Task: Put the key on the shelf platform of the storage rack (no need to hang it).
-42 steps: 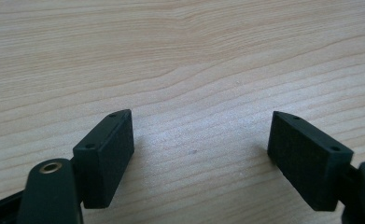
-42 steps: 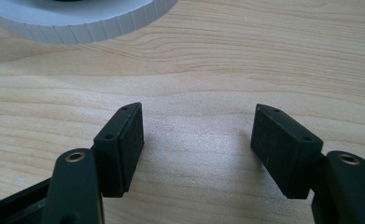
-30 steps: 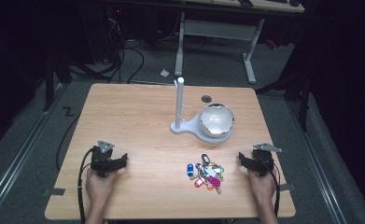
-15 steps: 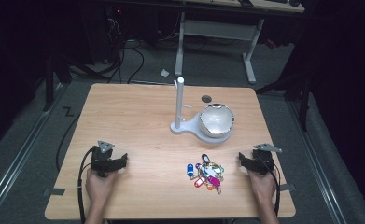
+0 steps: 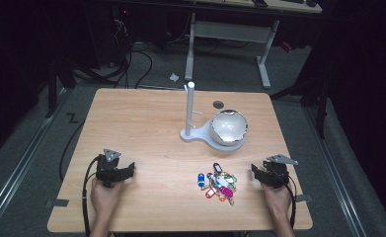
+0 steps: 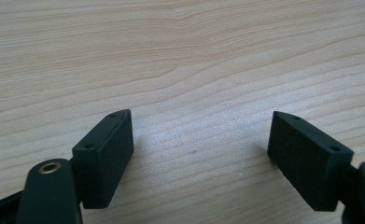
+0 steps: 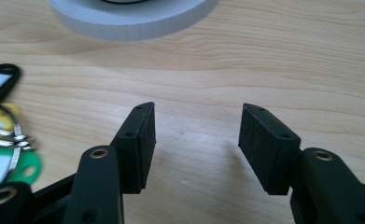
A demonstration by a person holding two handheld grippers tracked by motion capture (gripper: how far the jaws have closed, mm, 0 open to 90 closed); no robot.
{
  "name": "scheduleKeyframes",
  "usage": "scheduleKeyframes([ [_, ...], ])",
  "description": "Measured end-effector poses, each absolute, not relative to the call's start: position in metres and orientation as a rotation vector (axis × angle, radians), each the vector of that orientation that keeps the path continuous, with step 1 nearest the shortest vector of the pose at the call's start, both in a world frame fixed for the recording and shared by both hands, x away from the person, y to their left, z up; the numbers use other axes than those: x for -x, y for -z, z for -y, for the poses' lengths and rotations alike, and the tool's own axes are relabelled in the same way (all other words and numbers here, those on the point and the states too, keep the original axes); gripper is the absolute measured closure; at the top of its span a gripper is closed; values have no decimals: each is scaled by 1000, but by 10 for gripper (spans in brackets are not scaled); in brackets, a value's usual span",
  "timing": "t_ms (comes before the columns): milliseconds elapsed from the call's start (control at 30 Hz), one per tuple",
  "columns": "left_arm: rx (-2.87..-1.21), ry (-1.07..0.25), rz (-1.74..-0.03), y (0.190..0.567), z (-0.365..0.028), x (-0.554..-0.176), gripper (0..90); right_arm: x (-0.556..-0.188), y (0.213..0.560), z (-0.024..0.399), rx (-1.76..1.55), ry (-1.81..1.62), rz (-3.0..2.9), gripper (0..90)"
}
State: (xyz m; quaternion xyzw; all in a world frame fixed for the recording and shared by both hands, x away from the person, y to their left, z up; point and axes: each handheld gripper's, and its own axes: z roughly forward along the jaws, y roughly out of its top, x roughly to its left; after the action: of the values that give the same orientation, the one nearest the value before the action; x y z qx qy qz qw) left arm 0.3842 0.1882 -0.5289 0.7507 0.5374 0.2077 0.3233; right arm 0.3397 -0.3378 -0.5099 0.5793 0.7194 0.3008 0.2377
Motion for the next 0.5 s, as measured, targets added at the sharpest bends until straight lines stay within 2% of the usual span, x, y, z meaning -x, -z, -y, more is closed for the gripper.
scheduleKeyframes([
  [500, -1969, -545, -1410, 529, -188, -384, 230, -316, 494, 301, -1448, -975, -2119, 469],
])
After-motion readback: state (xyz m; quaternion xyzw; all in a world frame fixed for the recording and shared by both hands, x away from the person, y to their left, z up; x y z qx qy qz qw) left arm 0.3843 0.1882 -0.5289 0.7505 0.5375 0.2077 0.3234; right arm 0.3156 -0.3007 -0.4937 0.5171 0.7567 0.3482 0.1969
